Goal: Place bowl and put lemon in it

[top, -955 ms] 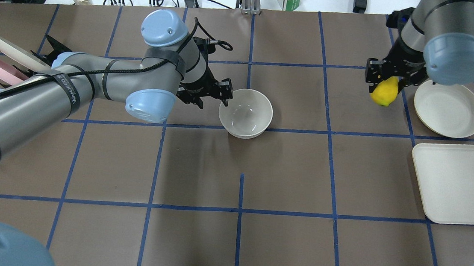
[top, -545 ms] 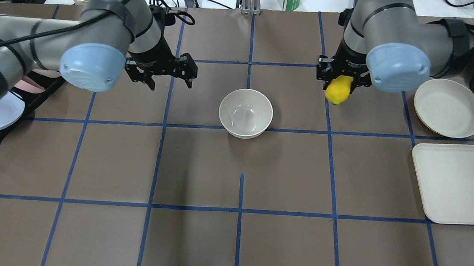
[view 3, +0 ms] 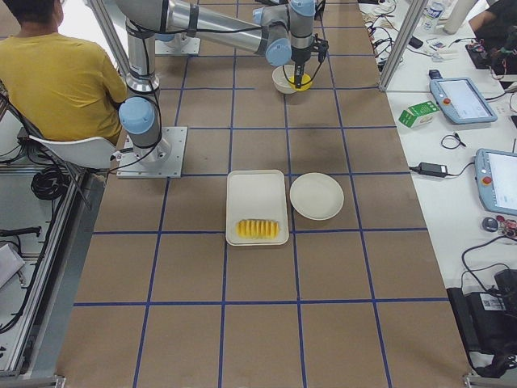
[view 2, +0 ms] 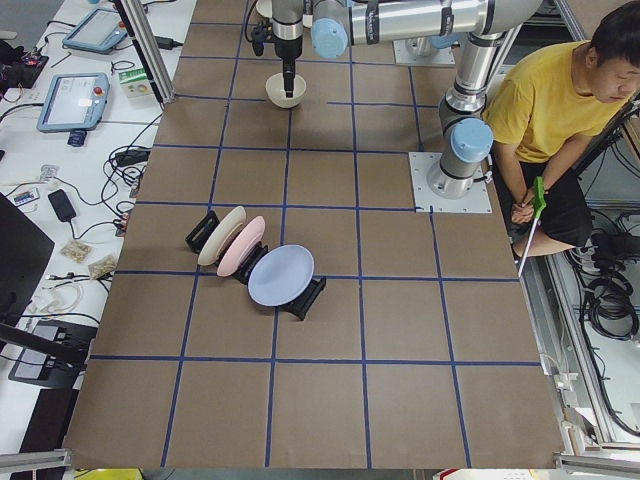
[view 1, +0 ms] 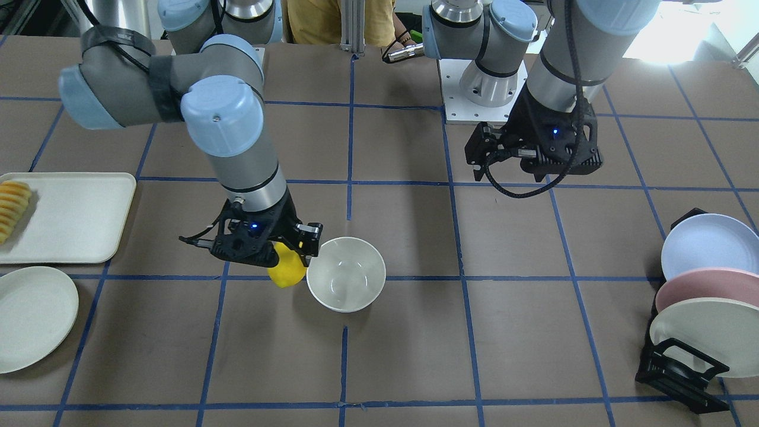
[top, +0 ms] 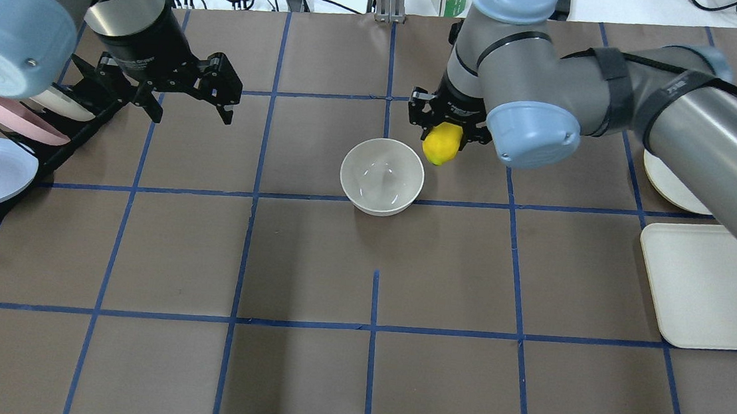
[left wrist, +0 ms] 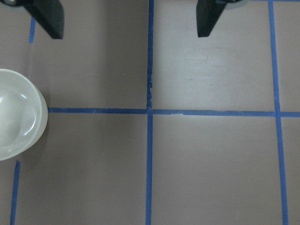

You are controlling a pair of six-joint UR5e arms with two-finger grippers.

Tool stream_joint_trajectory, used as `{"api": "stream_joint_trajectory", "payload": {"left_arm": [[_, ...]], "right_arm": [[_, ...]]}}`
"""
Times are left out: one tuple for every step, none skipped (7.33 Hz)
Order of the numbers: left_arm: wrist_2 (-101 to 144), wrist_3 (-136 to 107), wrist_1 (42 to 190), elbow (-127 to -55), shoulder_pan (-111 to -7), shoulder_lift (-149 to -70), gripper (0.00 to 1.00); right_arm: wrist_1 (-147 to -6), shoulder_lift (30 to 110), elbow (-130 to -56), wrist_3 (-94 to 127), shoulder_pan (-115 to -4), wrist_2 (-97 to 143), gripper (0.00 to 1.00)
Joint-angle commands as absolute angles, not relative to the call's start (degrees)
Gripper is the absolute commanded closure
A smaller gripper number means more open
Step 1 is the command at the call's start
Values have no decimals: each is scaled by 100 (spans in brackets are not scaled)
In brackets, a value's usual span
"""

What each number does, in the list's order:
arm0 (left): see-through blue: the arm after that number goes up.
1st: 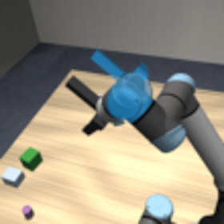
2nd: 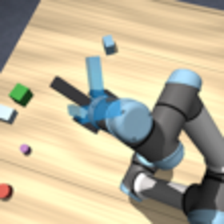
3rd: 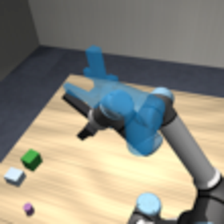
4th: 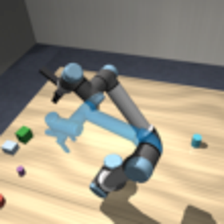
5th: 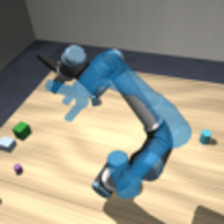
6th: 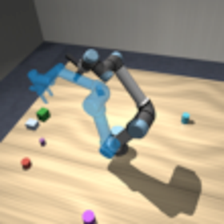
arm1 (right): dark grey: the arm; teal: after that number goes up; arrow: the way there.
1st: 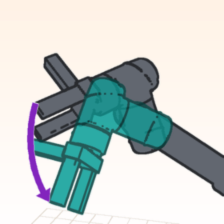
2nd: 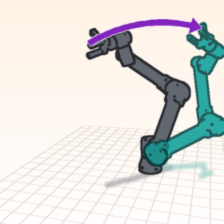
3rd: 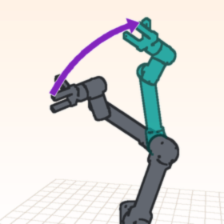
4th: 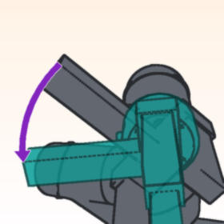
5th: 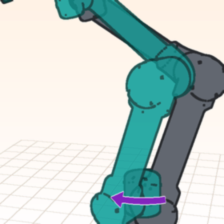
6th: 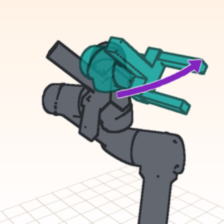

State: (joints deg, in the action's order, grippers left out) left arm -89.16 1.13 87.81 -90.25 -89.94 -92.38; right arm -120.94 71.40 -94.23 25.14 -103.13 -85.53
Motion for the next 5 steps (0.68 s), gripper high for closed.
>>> {"api": "stream_joint_trajectory", "payload": {"left_arm": [[-8877,763,8930,-8974,-8982,-9071,0],[-8894,721,8921,-8948,-8991,-9018,0],[-8877,695,8982,-8895,-8922,-8991,0],[-8877,686,8982,-8886,-8912,-8991,0],[-8877,677,9009,-8860,-8834,-8974,0]], "right_arm": [[-12636,6787,-9422,2882,-10748,-8596,100],[-12708,6637,-9422,2935,-10862,-8596,100],[-12805,6505,-9422,2944,-10950,-8604,100],[-12884,6443,-9422,2936,-10960,-8596,100],[-12920,6312,-9422,2883,-10960,-8587,100]]}}
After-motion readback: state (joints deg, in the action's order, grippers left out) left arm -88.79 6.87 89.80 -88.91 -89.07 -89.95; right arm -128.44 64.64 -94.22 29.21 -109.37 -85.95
